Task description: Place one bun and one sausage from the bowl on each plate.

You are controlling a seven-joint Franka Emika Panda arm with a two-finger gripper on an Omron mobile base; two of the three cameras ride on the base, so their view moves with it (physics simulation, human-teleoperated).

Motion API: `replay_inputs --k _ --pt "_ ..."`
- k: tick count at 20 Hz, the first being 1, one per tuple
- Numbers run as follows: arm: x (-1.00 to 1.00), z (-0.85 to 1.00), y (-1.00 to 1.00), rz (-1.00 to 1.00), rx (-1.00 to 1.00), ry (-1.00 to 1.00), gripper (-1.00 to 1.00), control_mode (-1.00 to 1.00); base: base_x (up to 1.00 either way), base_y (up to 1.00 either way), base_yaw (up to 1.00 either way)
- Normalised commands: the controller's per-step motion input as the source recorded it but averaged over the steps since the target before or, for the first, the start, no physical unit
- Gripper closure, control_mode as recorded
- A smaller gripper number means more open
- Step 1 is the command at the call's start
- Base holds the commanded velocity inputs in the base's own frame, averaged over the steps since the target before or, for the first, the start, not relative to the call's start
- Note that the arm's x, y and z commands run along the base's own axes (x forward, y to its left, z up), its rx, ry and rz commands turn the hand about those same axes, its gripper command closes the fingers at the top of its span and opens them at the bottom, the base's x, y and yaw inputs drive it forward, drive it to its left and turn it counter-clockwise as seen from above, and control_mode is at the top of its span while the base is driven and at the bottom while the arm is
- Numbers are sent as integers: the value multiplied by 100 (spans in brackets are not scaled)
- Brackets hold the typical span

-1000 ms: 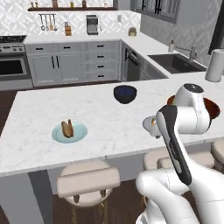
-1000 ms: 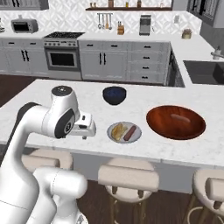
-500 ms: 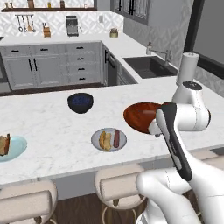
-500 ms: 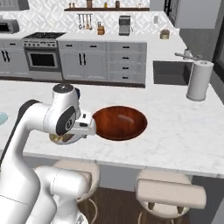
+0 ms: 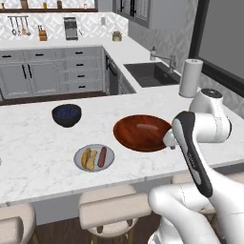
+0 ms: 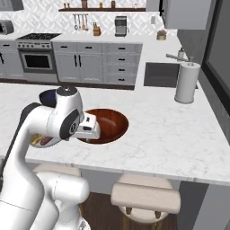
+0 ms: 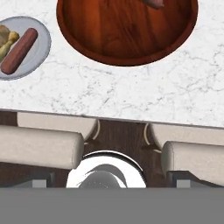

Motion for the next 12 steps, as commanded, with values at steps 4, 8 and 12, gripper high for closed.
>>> replay_inputs --k 4,8,12 --pt "0 0 0 0 0 0 -100 100 81 8 4" --pt "100 33 3 25 -11 2 -100 -100 0 0 0" --pt "100 1 -3 4 -10 12 -100 -100 0 0 0"
